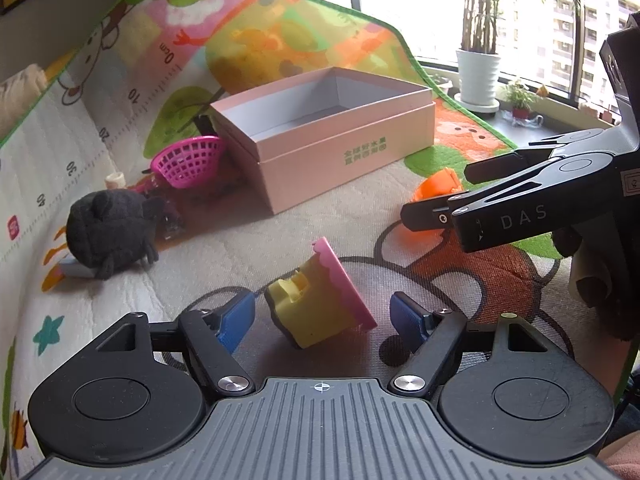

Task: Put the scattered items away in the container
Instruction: 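Carry the pink-lidded toy in the left gripper while the right gripper carries the orange cup toward the box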

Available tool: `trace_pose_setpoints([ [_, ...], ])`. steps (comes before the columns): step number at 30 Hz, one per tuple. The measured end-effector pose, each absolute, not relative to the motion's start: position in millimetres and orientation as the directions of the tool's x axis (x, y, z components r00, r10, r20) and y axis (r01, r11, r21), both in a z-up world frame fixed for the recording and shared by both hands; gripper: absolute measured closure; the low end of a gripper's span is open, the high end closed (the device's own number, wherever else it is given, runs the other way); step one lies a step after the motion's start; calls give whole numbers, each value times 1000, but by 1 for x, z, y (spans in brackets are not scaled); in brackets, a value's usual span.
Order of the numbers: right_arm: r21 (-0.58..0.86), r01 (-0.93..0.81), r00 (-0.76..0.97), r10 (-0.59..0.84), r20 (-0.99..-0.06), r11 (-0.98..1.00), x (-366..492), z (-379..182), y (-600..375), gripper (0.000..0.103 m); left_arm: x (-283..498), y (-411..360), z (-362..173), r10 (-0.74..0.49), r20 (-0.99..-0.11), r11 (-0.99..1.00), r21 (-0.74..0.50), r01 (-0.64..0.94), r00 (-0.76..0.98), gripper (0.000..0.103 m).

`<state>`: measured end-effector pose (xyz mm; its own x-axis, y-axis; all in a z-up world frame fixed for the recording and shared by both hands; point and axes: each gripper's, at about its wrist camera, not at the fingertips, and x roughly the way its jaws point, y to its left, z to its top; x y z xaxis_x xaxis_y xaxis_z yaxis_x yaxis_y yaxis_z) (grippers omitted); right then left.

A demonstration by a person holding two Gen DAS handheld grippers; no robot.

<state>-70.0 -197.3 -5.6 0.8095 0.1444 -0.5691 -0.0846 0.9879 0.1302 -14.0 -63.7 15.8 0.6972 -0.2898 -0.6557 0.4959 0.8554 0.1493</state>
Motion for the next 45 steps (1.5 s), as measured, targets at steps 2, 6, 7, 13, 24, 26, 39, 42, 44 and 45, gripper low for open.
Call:
trace_pose_setpoints([
  [2,113,-113,793,158,-588,987,-66,-6,-193,24,-14,-63,15,-294,-651,858,142,493,700,23],
  [6,55,-148,772,150,-618,987,-65,-7,-185,49,-12,-65,15,-297,-643,859,142,491,706,24],
  [7,52,-151,770,150,-619,987,-67,-7,-186,49,-12,-66,15,-298,-643,858,144,493,706,24],
  [13,62,-139,776,148,-614,988,-93,1,-194,49,-12,-72,16,-299,-642,855,148,496,706,24],
  [24,49,-93,810,104,-578,994,-120,8,-205,49,-17,-66,21,-273,-648,885,121,450,711,22],
  [26,57,-88,812,104,-574,995,-120,7,-206,49,-13,-67,20,-282,-659,886,100,453,697,27],
  [39,73,-85,830,111,-547,994,-129,6,-204,49,-7,-71,21,-284,-661,880,108,462,695,50],
  [42,93,-98,827,133,-546,991,-128,5,-206,49,-14,-74,27,-285,-664,866,131,482,692,54],
  [44,93,-104,827,138,-545,990,-128,4,-206,49,-17,-76,29,-286,-666,858,142,493,689,56],
  [45,92,-106,829,140,-542,990,-128,5,-206,49,-18,-76,30,-285,-668,856,145,496,688,56],
])
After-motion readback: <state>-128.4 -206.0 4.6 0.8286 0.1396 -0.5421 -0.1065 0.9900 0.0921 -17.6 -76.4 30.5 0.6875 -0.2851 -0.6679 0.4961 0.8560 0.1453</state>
